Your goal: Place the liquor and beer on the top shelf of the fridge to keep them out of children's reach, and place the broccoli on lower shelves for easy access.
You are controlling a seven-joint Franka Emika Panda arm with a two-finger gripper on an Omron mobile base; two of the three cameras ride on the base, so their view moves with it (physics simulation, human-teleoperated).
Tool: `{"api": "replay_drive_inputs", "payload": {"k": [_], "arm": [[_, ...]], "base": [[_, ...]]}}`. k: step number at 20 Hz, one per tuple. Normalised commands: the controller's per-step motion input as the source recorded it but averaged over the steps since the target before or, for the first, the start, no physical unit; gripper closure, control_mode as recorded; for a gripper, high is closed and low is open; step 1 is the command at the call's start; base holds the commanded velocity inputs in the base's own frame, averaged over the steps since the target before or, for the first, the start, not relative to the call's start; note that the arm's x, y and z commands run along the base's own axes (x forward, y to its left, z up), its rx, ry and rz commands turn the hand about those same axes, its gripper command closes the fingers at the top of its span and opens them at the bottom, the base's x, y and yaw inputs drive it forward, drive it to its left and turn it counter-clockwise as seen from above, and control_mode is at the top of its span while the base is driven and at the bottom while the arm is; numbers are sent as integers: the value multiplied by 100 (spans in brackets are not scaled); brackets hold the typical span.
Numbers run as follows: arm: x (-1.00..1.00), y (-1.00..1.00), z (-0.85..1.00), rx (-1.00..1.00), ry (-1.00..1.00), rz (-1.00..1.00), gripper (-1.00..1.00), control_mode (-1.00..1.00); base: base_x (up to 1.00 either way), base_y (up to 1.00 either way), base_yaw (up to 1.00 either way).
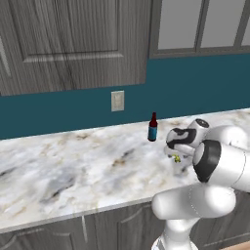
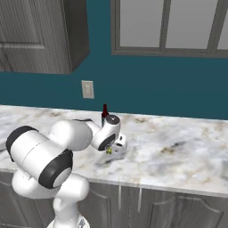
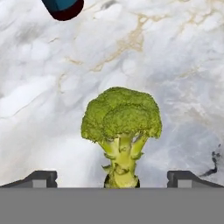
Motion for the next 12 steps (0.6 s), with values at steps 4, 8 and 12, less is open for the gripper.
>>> {"api": "replay_drive_inputs", "payload": {"k": [4, 8, 12], "arm": [[22, -12, -30, 1, 1, 0, -100, -100], [16, -10, -32, 1, 0, 0, 100, -100], [5, 0, -38, 0, 0, 0, 100, -100]], "base": [[0, 0, 0], [0, 0, 0], [0, 0, 0]]}}
